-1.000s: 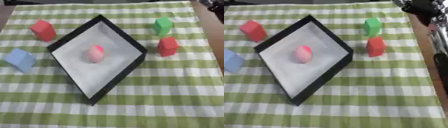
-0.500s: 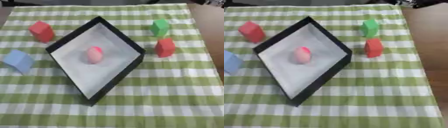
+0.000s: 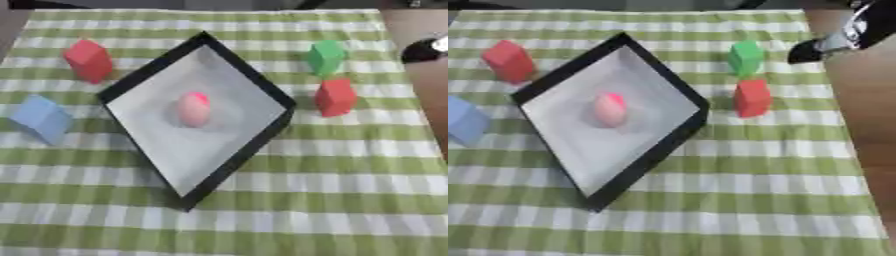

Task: Pick up objects on the table and place them in the box.

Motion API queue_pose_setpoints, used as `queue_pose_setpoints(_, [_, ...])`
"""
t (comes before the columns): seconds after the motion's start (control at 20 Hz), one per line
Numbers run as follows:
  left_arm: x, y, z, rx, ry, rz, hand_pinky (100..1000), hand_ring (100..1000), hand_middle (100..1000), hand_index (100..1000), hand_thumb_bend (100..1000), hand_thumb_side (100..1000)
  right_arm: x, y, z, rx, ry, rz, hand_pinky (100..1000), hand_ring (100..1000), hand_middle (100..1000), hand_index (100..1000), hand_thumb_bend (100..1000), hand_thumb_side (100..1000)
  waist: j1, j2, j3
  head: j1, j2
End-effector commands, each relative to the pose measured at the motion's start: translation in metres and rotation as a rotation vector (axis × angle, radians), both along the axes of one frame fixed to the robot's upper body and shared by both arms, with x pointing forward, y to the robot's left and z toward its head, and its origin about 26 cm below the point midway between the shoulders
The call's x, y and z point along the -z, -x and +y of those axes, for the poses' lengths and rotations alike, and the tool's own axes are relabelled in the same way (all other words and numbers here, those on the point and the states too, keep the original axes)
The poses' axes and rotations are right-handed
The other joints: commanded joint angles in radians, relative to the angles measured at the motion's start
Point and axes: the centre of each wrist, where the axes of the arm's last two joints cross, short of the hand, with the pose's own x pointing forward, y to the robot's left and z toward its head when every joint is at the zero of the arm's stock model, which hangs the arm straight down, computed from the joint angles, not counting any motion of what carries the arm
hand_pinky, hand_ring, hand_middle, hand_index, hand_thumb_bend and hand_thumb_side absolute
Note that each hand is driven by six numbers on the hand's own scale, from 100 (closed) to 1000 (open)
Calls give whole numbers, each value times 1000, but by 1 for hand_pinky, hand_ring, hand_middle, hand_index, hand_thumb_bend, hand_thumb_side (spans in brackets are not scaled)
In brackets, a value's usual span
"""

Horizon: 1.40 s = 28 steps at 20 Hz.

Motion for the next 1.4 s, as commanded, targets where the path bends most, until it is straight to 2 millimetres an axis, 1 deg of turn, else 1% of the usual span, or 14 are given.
queue_pose_setpoints(0.05, [-11,1,6,-3,-41,-18,795,863,770,867,353,734,-15,11,3,-27,103,-48,902,862,870,853,615,212,-13,-31,-1,-8,5])
queue_pose_setpoints(0.25, [-12,1,6,-2,-42,-18,796,863,771,868,353,735,-13,12,9,-50,172,-36,897,857,866,854,605,195,-14,-31,0,-27,6])
queue_pose_setpoints(0.3, [-12,1,6,-2,-43,-17,796,863,771,868,351,731,-13,12,11,-54,183,-36,895,856,865,853,611,185,-15,-31,0,-30,6])
queue_pose_setpoints(0.45, [-11,1,6,-1,-43,-16,796,863,771,868,353,736,-12,13,14,-54,198,-41,894,856,864,852,601,193,-15,-31,-1,-33,6])
queue_pose_setpoints(0.5, [-11,1,6,-1,-43,-16,796,864,772,868,353,736,-12,13,15,-52,200,-43,887,846,852,841,587,188,-15,-31,0,-35,6])
queue_pose_setpoints(0.65, [-11,1,6,3,-43,-14,796,864,772,868,352,737,-10,4,25,-34,203,-40,882,840,843,835,581,180,-14,-31,2,-46,6])
queue_pose_setpoints(0.9, [-10,1,5,6,-41,-11,796,865,773,868,351,738,-3,-15,40,-21,236,-23,872,824,827,816,569,166,-13,-30,3,-51,6])
queue_pose_setpoints(1.1, [-9,1,5,8,-39,-11,796,865,773,867,351,739,6,-32,42,20,251,-11,853,787,793,792,569,155,-11,-29,4,-51,6])
queue_pose_setpoints(1.15, [-9,1,4,9,-38,-10,796,865,773,867,352,736,9,-35,42,29,256,-10,849,769,772,787,568,153,-11,-28,4,-52,6])
queue_pose_setpoints(1.3, [-9,0,4,13,-38,-9,796,866,774,867,350,740,21,-45,42,54,275,-4,844,754,739,778,568,161,-8,-27,5,-53,6])
queue_pose_setpoints(1.4, [-9,0,3,13,-36,-11,796,866,774,867,350,739,29,-51,39,67,290,8,842,751,736,771,569,162,-7,-26,7,-53,6])
